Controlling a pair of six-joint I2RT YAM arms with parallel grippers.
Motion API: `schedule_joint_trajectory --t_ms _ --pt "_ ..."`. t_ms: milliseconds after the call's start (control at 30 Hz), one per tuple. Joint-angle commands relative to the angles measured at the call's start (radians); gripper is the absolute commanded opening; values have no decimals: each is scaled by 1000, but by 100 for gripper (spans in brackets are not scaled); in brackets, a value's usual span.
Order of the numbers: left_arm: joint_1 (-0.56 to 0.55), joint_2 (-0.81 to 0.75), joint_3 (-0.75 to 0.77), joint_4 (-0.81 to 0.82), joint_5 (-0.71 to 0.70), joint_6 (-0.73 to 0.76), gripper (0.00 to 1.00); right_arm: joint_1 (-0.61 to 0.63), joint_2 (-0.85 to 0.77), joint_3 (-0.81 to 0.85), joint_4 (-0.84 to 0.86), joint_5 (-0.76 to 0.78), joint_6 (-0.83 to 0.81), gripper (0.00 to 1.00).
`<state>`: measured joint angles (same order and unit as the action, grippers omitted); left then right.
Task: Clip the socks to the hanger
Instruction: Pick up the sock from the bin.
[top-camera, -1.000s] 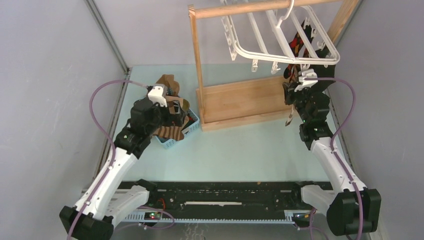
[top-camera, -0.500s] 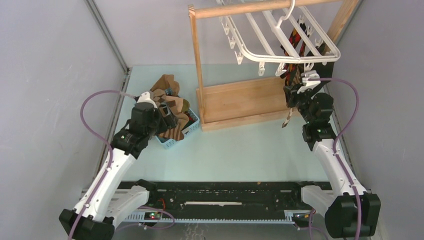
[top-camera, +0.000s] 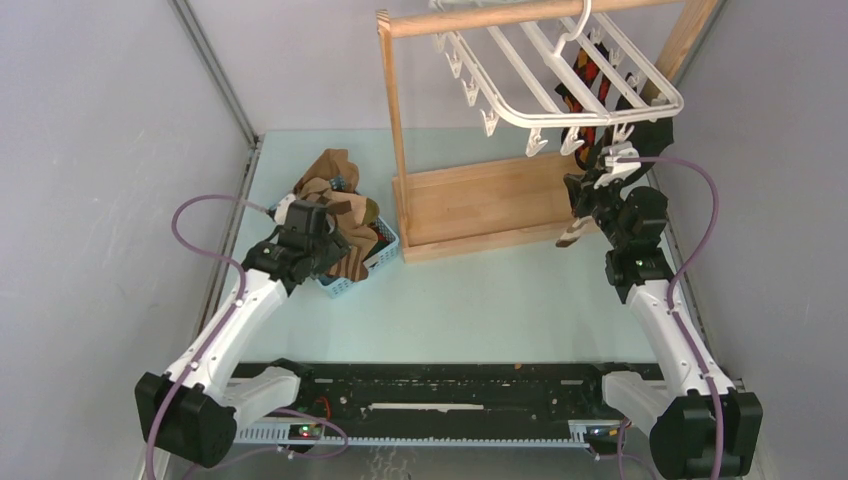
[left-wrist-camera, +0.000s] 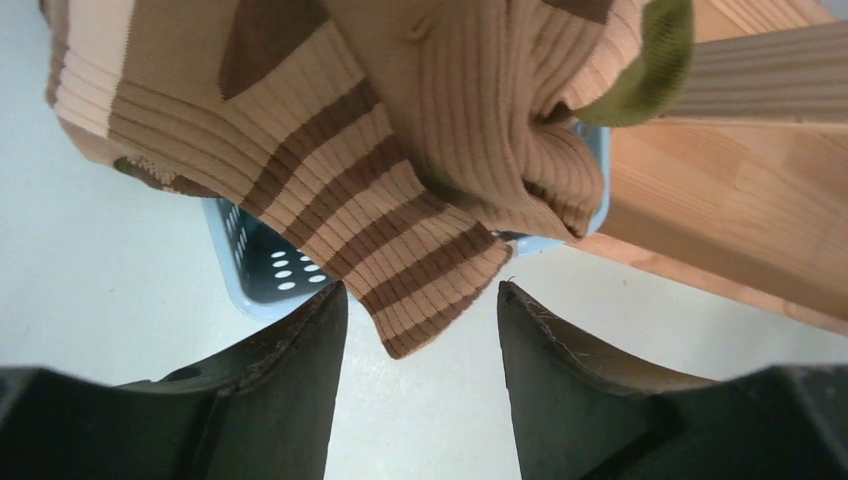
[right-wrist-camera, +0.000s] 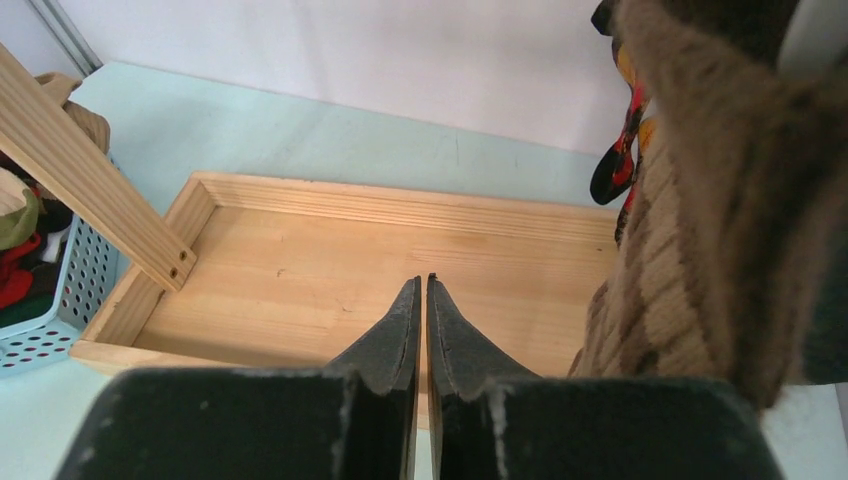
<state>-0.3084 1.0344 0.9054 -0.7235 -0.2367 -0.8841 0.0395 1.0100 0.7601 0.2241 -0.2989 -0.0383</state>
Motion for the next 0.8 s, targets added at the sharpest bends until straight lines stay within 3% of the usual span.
schedule_joint_trajectory --t_ms 0,400,767 --pt "7 26 35 -26 -70 -67 62 -2 -22 7 5 -6 11 11" --pt "18 99 48 -13 -98 -80 64 -1 -21 7 -9 -12 25 10" --pt "65 55 98 9 -133 -67 73 -2 -15 5 -12 -17 26 10"
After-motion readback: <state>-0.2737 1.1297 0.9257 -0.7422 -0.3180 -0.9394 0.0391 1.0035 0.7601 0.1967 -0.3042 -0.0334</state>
